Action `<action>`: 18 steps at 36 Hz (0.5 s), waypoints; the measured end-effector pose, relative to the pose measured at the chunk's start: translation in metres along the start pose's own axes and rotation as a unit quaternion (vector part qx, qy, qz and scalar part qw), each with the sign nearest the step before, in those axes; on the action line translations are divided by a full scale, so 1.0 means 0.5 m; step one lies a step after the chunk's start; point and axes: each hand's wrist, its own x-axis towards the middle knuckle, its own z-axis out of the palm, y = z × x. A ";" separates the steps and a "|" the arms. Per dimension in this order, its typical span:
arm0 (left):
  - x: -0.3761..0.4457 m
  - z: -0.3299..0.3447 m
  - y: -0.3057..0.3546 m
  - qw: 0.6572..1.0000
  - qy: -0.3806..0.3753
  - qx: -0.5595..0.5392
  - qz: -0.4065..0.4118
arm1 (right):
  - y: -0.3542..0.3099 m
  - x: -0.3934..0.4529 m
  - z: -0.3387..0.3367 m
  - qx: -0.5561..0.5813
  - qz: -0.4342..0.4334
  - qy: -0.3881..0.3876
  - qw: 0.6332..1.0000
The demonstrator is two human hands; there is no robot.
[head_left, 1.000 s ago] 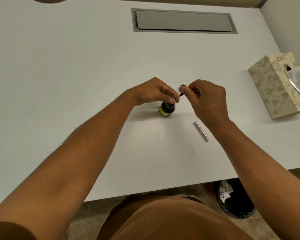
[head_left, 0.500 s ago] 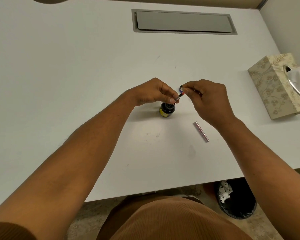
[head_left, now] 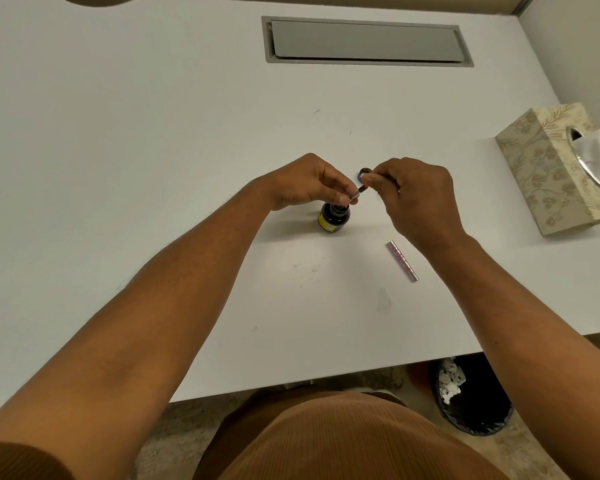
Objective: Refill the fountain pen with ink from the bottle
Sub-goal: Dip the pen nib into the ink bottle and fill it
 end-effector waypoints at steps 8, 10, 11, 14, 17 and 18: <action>0.000 0.000 -0.001 1.000 0.003 0.006 0.004 | 0.002 0.000 0.003 -0.016 0.000 0.003 1.000; -0.001 0.000 -0.002 1.000 0.003 0.005 0.003 | 0.002 0.000 0.004 -0.017 -0.003 0.009 1.000; -0.001 0.000 -0.002 1.000 0.002 0.004 0.003 | 0.002 0.000 0.005 -0.016 -0.003 0.013 1.000; -0.001 -0.001 -0.002 1.000 -0.001 0.002 0.002 | 0.000 -0.001 0.005 -0.018 -0.004 0.024 1.000; 0.000 0.000 -0.001 1.000 -0.002 0.002 0.000 | -0.001 -0.002 0.003 -0.014 0.001 0.021 1.000; 0.000 0.000 -0.001 1.000 -0.002 0.000 -0.001 | 0.000 -0.002 0.001 -0.008 0.004 0.017 1.000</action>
